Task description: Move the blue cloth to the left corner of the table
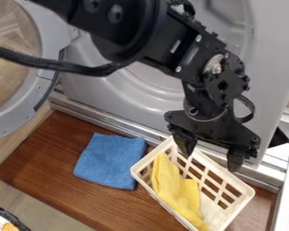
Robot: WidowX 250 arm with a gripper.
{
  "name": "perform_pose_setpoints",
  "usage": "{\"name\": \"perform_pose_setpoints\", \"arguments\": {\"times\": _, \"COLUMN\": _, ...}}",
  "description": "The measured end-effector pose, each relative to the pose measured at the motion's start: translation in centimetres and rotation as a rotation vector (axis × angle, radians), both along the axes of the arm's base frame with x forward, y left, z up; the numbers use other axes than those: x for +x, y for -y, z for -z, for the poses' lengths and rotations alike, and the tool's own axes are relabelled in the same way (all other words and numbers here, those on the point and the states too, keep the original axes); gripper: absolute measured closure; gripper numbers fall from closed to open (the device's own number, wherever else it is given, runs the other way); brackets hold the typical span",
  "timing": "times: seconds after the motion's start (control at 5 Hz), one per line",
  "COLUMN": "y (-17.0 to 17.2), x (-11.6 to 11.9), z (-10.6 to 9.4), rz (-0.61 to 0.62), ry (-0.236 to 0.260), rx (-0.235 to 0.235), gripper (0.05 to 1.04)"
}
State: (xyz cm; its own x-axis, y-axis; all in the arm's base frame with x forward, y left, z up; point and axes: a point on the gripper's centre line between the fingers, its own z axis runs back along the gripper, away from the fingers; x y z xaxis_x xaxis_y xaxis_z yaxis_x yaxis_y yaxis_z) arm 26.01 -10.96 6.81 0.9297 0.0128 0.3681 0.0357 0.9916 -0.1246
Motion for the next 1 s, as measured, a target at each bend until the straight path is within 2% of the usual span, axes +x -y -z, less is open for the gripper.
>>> {"name": "perform_pose_setpoints", "arguments": {"times": 0.2, "y": -0.1, "x": -0.2, "z": 0.6, "rz": -0.001, "ry": -0.022, "rx": 0.008, "gripper": 0.085}}
{"name": "perform_pose_setpoints", "arguments": {"times": 0.4, "y": -2.1, "x": -0.2, "z": 1.0, "rz": -0.059, "ry": -0.044, "rx": 0.026, "gripper": 0.085}}
{"name": "perform_pose_setpoints", "arguments": {"times": 0.8, "y": -6.4, "x": 0.0, "z": 0.6, "rz": -0.16, "ry": -0.044, "rx": 0.036, "gripper": 0.085}}
{"name": "perform_pose_setpoints", "arguments": {"times": 1.0, "y": -9.7, "x": -0.4, "z": 0.8, "rz": -0.257, "ry": -0.048, "rx": 0.019, "gripper": 0.085}}
